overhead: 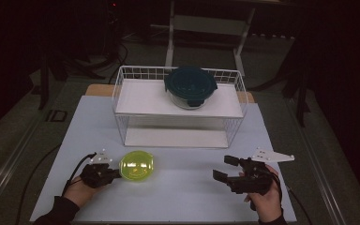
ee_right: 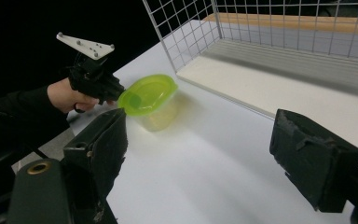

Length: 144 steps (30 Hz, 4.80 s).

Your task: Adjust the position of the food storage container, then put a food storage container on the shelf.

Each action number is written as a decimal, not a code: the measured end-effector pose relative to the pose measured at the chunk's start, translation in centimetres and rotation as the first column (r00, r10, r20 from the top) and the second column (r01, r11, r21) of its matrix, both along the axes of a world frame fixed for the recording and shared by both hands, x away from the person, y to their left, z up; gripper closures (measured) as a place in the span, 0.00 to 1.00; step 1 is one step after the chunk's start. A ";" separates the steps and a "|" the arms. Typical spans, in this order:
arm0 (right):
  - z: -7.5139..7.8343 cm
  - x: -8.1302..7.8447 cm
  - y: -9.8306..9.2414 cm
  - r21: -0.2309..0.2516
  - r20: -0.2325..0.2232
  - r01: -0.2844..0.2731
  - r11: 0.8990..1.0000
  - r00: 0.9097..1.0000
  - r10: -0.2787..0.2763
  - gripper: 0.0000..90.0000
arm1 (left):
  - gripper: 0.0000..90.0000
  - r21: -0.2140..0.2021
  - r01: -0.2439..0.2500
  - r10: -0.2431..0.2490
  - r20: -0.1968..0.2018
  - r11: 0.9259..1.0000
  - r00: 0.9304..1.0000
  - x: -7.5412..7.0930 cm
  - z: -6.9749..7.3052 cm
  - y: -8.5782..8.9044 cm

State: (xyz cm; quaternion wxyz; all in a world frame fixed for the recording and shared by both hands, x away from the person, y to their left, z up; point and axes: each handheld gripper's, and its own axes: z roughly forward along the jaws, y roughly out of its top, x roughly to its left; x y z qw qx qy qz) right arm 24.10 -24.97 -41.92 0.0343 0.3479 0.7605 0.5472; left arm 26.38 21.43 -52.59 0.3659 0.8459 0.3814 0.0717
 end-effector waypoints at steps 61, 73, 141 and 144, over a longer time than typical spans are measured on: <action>-2.0 0.1 -0.1 -0.024 0.009 0.040 0.999 0.999 -0.039 0.21 | 0.98 0.007 0.124 -0.124 0.005 0.992 0.992 3.7 -0.1 -9.0; -2.1 0.0 -0.3 -0.031 0.013 0.043 0.999 0.999 -0.042 0.21 | 0.98 0.002 0.161 -0.161 -0.007 0.987 0.987 4.6 -0.3 -11.6; -7.5 9.0 2.8 -0.034 -0.521 0.102 0.994 0.847 -0.105 0.40 | 0.49 -0.370 -0.214 0.030 -0.444 0.904 0.896 6.3 3.1 -10.7; -8.0 9.6 3.0 -0.036 -0.558 0.123 0.992 0.821 -0.122 0.49 | 0.54 -0.380 -0.217 0.017 -0.465 0.899 0.885 6.5 2.5 -10.9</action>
